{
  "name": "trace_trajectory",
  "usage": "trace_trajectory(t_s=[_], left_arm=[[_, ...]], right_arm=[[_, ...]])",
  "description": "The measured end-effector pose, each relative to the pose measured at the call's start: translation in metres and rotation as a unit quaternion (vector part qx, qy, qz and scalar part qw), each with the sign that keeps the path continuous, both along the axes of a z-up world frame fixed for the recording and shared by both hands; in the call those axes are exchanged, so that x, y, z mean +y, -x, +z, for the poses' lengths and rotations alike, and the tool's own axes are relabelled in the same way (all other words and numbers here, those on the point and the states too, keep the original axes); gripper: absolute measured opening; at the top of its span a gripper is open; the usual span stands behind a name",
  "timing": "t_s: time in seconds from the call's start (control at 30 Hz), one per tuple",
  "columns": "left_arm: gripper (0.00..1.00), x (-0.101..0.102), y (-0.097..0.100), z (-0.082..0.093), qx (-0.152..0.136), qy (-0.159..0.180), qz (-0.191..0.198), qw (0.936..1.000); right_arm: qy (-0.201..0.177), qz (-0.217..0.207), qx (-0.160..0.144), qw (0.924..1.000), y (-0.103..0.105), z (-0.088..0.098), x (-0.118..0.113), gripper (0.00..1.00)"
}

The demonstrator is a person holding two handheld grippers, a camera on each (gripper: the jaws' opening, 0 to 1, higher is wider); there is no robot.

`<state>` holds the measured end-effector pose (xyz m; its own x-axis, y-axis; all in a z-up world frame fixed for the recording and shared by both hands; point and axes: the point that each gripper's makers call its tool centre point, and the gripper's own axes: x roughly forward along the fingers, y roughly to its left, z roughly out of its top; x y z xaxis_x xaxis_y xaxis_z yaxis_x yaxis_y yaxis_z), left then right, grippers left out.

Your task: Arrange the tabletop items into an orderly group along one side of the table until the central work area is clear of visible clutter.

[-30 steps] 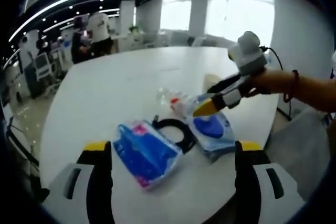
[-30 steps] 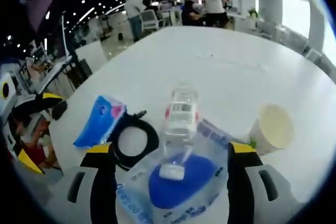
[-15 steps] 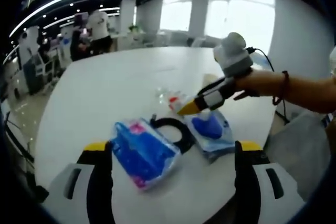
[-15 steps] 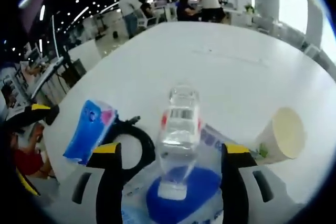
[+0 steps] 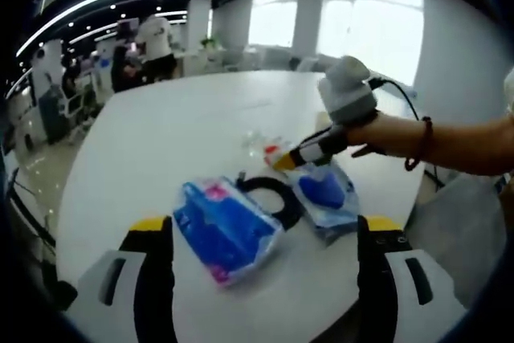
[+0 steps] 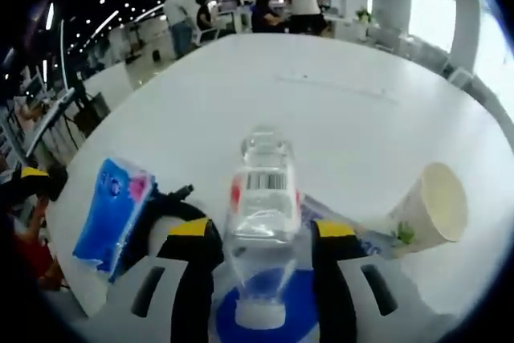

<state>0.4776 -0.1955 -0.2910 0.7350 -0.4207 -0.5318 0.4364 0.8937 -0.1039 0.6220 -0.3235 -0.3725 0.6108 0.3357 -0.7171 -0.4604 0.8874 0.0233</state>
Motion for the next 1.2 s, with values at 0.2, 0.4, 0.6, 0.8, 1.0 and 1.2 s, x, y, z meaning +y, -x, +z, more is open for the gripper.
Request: trace_trajectory(t_s=[0.2, 0.4, 0.6, 0.8, 1.0, 1.2], left_arm=[[0.91, -0.003, -0.001, -0.002, 0.002, 0.003, -0.006, 1.0], [0.91, -0.004, -0.002, -0.003, 0.002, 0.001, -0.009, 1.0], [0.9, -0.001, -0.003, -0.004, 0.003, 0.0, -0.009, 1.0], [0.89, -0.001, 0.0, -0.006, 0.006, -0.002, -0.012, 0.9999], [0.89, 0.0, -0.001, -0.002, -0.003, 0.0, -0.012, 0.9999], [0.88, 0.003, -0.002, -0.002, -0.005, -0.002, -0.01, 0.9999]], right_arm=[[0.015, -0.012, 0.003, 0.9998, 0.001, -0.007, 0.0, 0.42], [0.013, -0.027, 0.015, 0.9995, 0.006, -0.018, -0.005, 0.42], [0.019, -0.021, 0.01, 0.9996, 0.005, -0.019, -0.004, 0.42], [0.021, -0.017, 0.009, 0.9996, 0.004, -0.019, -0.004, 0.41], [0.002, -0.021, 0.001, 0.9998, 0.004, -0.011, -0.002, 0.4], [-0.025, -0.03, -0.001, 0.9992, 0.004, 0.002, 0.0, 0.39]])
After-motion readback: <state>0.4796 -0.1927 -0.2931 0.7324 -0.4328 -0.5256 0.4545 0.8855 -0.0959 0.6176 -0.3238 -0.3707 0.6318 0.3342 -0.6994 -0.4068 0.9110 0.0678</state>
